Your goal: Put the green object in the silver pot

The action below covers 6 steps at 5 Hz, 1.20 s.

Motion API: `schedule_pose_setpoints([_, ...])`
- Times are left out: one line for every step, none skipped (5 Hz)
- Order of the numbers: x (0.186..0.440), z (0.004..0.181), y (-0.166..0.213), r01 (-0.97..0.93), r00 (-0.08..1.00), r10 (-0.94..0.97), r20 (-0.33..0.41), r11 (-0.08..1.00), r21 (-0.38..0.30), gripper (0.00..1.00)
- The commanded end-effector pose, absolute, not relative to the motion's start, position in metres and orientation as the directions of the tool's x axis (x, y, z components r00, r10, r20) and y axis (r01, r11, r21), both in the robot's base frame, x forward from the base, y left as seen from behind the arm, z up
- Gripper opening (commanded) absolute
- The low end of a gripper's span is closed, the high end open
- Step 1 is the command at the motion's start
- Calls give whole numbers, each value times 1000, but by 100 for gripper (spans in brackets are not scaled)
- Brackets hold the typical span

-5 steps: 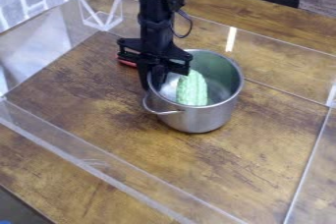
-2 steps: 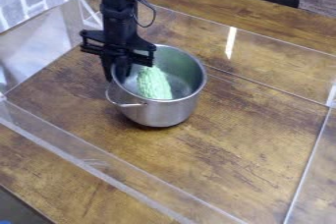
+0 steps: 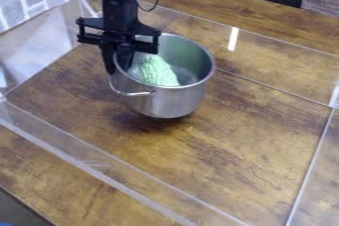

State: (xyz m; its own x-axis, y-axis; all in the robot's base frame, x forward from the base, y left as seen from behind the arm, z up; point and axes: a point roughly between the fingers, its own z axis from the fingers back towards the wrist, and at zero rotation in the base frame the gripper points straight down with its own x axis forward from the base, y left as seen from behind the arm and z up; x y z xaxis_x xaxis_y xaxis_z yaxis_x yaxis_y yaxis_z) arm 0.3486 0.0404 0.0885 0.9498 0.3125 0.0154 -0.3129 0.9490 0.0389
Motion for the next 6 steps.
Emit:
schedule_pose_setpoints([354,150,30,-318,938,314,149,948,-1,0])
schedule_pose_setpoints([356,173,23,-336,926,337,170,941,-35,0])
schedule_pose_setpoints([348,177,19,-399,898,401,182,916,-50,0])
schedule_pose_setpoints([343,166,17,-463,868,464,179,885,-52,0])
schedule_pose_setpoints([334,167,-8,-494,851,495,176,868,-54,0])
schedule_pose_setpoints([323,164,-33,-531,829,532,175,845,-54,0])
